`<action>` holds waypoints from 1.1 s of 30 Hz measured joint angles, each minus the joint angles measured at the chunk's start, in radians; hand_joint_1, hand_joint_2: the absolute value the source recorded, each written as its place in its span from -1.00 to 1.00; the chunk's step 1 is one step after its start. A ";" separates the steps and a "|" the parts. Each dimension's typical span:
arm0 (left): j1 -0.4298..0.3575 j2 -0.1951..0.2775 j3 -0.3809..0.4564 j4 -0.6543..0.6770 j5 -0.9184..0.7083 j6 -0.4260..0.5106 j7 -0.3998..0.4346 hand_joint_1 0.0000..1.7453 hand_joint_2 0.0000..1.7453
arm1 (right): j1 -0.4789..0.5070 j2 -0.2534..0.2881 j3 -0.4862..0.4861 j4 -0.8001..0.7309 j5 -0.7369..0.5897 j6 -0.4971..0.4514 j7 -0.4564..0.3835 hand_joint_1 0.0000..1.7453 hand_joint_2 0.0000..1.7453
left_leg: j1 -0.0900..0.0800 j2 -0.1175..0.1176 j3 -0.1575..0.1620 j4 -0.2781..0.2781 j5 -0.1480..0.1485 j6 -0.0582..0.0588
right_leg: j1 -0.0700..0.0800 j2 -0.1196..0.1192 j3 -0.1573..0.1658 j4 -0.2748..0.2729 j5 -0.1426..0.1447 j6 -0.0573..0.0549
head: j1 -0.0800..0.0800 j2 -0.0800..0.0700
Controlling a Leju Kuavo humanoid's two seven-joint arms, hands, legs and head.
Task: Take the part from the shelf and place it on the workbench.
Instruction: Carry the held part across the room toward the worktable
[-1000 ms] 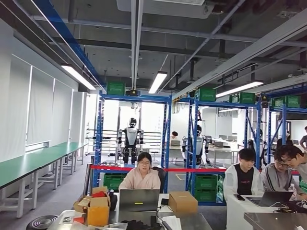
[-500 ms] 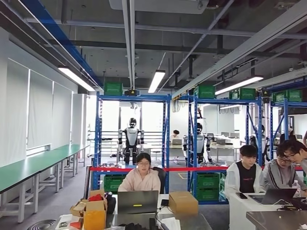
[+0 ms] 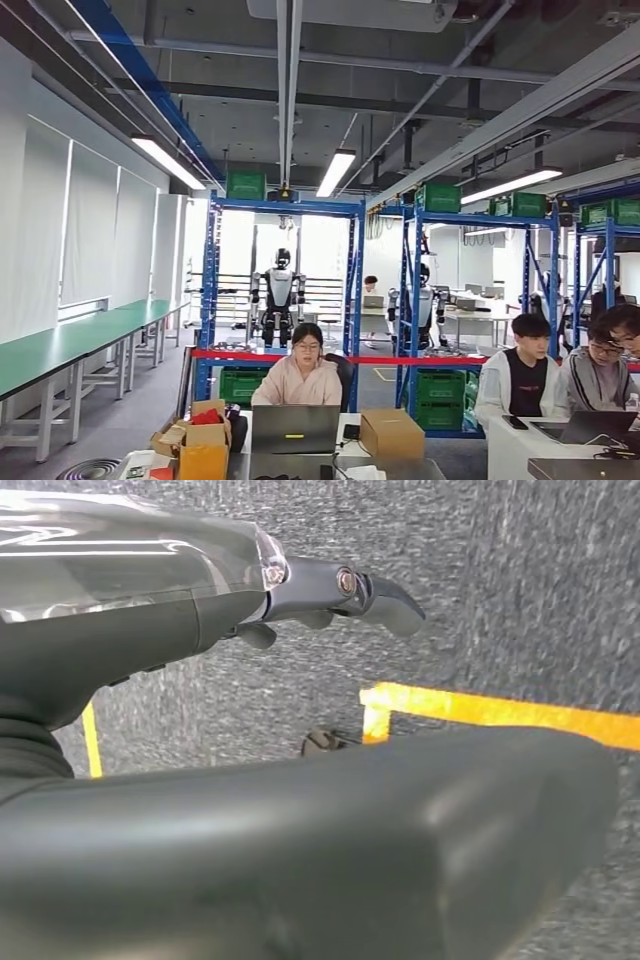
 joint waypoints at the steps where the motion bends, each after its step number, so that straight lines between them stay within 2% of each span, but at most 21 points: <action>1: -0.001 0.001 0.000 0.000 0.002 0.002 0.003 -1.00 1.00 | 0.000 -0.003 0.000 0.000 0.005 -0.002 0.000 1.00 1.00 | 0.000 -0.002 0.003 -0.001 -0.003 0.004 | -0.002 0.000 -0.034 0.063 -0.025 0.004 | 0.000 0.000; 3: -0.001 0.002 0.000 0.000 0.004 0.005 0.009 -1.00 1.00 | 0.001 -0.009 0.000 0.002 0.010 -0.004 0.002 1.00 1.00 | 0.000 -0.010 0.008 -0.001 -0.009 0.007 | -0.005 0.000 -0.117 0.196 -0.062 0.010 | 0.000 0.000; 4: 0.001 0.003 0.000 0.000 0.004 0.006 0.010 -1.00 1.00 | 0.002 -0.011 0.000 0.004 0.011 -0.005 0.003 1.00 1.00 | 0.000 -0.016 0.012 -0.001 -0.013 0.007 | -0.006 0.001 -0.144 0.226 -0.055 0.010 | 0.000 0.000; 5: 0.002 0.003 0.000 0.000 0.004 0.007 0.011 -1.00 1.00 | 0.002 -0.013 0.000 0.005 0.011 -0.005 0.004 1.00 1.00 | 0.000 -0.024 0.019 -0.001 -0.018 0.006 | -0.006 0.002 -0.153 0.218 -0.027 0.009 | 0.000 0.000; 8: 0.003 0.003 0.000 0.000 0.004 0.008 0.011 -1.00 1.00 | 0.002 -0.018 -0.001 0.006 0.008 -0.009 0.002 1.00 1.00 | 0.000 -0.041 0.044 -0.003 -0.034 0.001 | -0.001 0.011 -0.102 0.048 0.102 -0.007 | 0.000 0.000; 9: 0.003 0.003 0.000 0.000 0.004 0.008 0.011 -1.00 1.00 | 0.002 -0.019 -0.001 0.006 0.005 -0.011 0.000 1.00 1.00 | 0.000 -0.045 0.049 -0.005 -0.037 -0.003 | 0.002 0.013 -0.087 0.007 0.122 -0.014 | 0.000 0.000; 10: 0.005 0.003 0.000 0.000 0.004 0.008 0.011 -1.00 1.00 | 0.002 -0.019 -0.001 0.006 0.003 -0.012 -0.002 1.00 1.00 | 0.000 -0.048 0.050 -0.007 -0.040 -0.007 | 0.005 0.015 -0.080 -0.011 0.123 -0.019 | 0.000 0.000; 12: 0.007 0.004 0.000 0.000 0.004 0.008 0.011 -1.00 1.00 | 0.001 -0.019 -0.001 0.004 -0.001 -0.014 -0.005 1.00 1.00 | -0.001 -0.049 0.051 -0.014 -0.041 -0.018 | 0.006 0.014 -0.074 -0.027 0.111 -0.028 | 0.000 0.001; 14: 0.005 0.004 0.000 0.000 0.004 0.007 0.011 -1.00 1.00 | 0.002 -0.019 -0.002 0.001 -0.002 -0.014 -0.006 1.00 1.00 | -0.003 -0.035 0.052 -0.011 -0.050 -0.027 | 0.001 0.011 -0.059 -0.052 0.105 -0.037 | 0.000 0.000; 15: 0.003 0.004 0.000 0.000 0.004 0.007 0.010 -1.00 1.00 | 0.002 -0.019 -0.002 -0.001 -0.003 -0.014 -0.006 1.00 1.00 | -0.004 -0.025 0.042 0.013 -0.064 -0.031 | -0.002 0.008 -0.051 -0.063 0.104 -0.041 | 0.000 0.000; 16: 0.001 0.004 0.000 0.000 0.004 0.007 0.010 -1.00 1.00 | 0.002 -0.019 -0.002 -0.002 -0.003 -0.014 -0.006 1.00 1.00 | -0.004 -0.015 0.019 0.060 -0.087 -0.034 | -0.003 0.005 -0.044 -0.068 0.103 -0.045 | 0.000 0.000; 18: 0.000 0.005 0.000 0.000 0.004 0.004 0.008 -1.00 1.00 | 0.003 -0.019 -0.002 -0.002 -0.004 -0.014 -0.006 1.00 1.00 | -0.004 -0.008 -0.055 0.193 -0.133 -0.039 | -0.002 0.001 -0.034 -0.069 0.095 -0.050 | 0.001 0.000; 19: 0.001 0.005 0.000 0.000 0.004 0.002 0.006 -1.00 1.00 | 0.004 -0.019 -0.001 -0.002 -0.004 -0.013 -0.006 1.00 1.00 | -0.004 -0.007 -0.086 0.238 -0.139 -0.042 | -0.002 0.000 -0.029 -0.068 0.091 -0.050 | 0.001 0.000; 20: 0.002 0.005 0.000 0.000 0.004 0.000 0.004 -1.00 1.00 | 0.004 -0.019 -0.001 -0.001 -0.004 -0.013 -0.006 1.00 1.00 | -0.003 -0.006 -0.100 0.250 -0.124 -0.043 | -0.002 0.000 -0.022 -0.068 0.085 -0.050 | 0.001 0.000; 21: 0.003 0.006 0.000 0.000 0.004 -0.001 0.003 -1.00 1.00 | 0.004 -0.019 -0.001 -0.001 -0.005 -0.013 -0.006 1.00 1.00 | -0.002 -0.005 -0.095 0.223 -0.090 -0.044 | -0.002 0.000 -0.013 -0.068 0.079 -0.048 | 0.001 0.000; 23: 0.003 0.007 0.000 0.000 0.004 -0.002 0.001 -1.00 1.00 | 0.004 -0.019 -0.002 -0.001 -0.006 -0.013 -0.006 1.00 1.00 | -0.002 0.002 -0.054 0.108 -0.010 -0.043 | -0.001 0.000 0.006 -0.065 0.063 -0.039 | 0.000 0.000; 24: 0.002 0.007 0.000 0.000 0.004 -0.002 -0.001 -1.00 1.00 | 0.004 -0.019 -0.002 -0.001 -0.007 -0.013 -0.006 1.00 1.00 | -0.003 0.006 -0.034 0.057 0.010 -0.040 | 0.001 0.000 0.010 -0.062 0.056 -0.033 | 0.000 0.000; 25: 0.002 0.008 0.000 0.000 0.004 -0.003 -0.003 -1.00 1.00 | 0.004 -0.019 -0.002 -0.001 -0.007 -0.013 -0.005 1.00 1.00 | -0.004 0.008 -0.023 0.028 0.015 -0.034 | 0.003 0.000 0.010 -0.059 0.051 -0.027 | 0.001 0.000; 29: 0.003 0.008 0.000 0.000 0.003 -0.004 -0.007 -1.00 1.00 | 0.003 -0.019 -0.002 -0.002 -0.006 -0.013 -0.004 1.00 1.00 | -0.005 0.005 -0.015 0.011 -0.001 -0.010 | 0.002 -0.001 0.006 -0.048 0.037 -0.010 | 0.001 0.000; 31: 0.001 0.009 0.000 0.000 0.003 -0.004 -0.008 -1.00 1.00 | 0.001 -0.019 -0.001 -0.004 -0.004 -0.014 -0.004 1.00 1.00 | -0.001 0.004 -0.005 0.008 -0.006 0.000 | 0.000 0.000 -0.028 0.025 0.001 0.001 | 0.001 0.000; 33: -0.001 0.009 0.000 0.000 0.003 -0.005 -0.009 -1.00 1.00 | 0.002 -0.019 -0.001 -0.004 -0.003 -0.015 -0.004 1.00 1.00 | -0.002 0.004 0.002 0.007 -0.013 0.007 | -0.002 0.000 -0.106 0.161 -0.045 0.007 | 0.001 0.000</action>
